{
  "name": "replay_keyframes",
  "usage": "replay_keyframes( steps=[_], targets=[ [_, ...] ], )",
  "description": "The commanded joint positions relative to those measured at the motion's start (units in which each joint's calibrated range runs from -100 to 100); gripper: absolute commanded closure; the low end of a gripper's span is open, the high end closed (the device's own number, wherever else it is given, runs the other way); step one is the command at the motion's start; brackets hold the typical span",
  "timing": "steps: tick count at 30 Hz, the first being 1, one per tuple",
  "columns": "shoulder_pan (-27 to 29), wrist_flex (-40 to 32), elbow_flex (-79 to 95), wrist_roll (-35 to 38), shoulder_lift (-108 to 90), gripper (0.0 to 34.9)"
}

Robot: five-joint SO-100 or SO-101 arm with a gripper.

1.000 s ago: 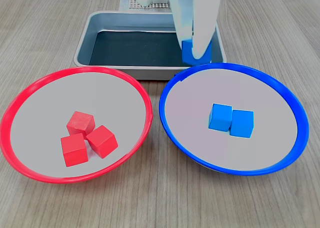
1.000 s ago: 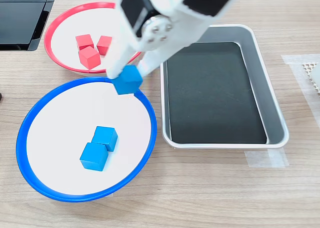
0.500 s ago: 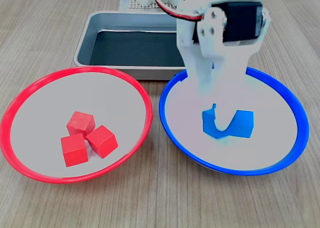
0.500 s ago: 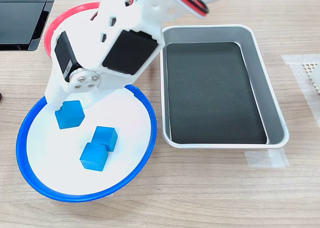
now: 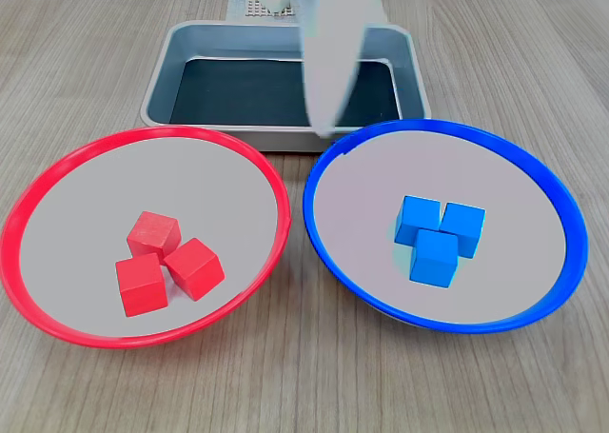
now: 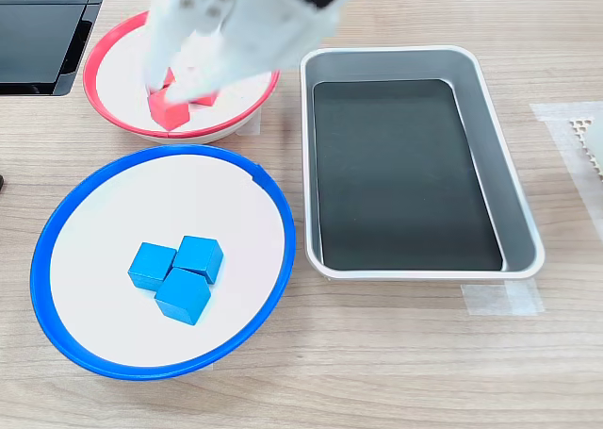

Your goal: Resolve any anomalies and move all blocks to matching dishes

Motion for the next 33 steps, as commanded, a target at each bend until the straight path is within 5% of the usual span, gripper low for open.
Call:
replay_keyframes(
  steps=[1,6,11,33],
  targets=[
    [2.4,-8.3,28.8,-3.5,-29.6,34.9],
    [2.6,-9.7,58.4,-3.1,-63.0,34.9],
    [2.9,2.3,72.3,-2.9,-86.1,34.9],
    [6.5,13.2,80.0,-2.9,-95.2,34.7]
  ],
)
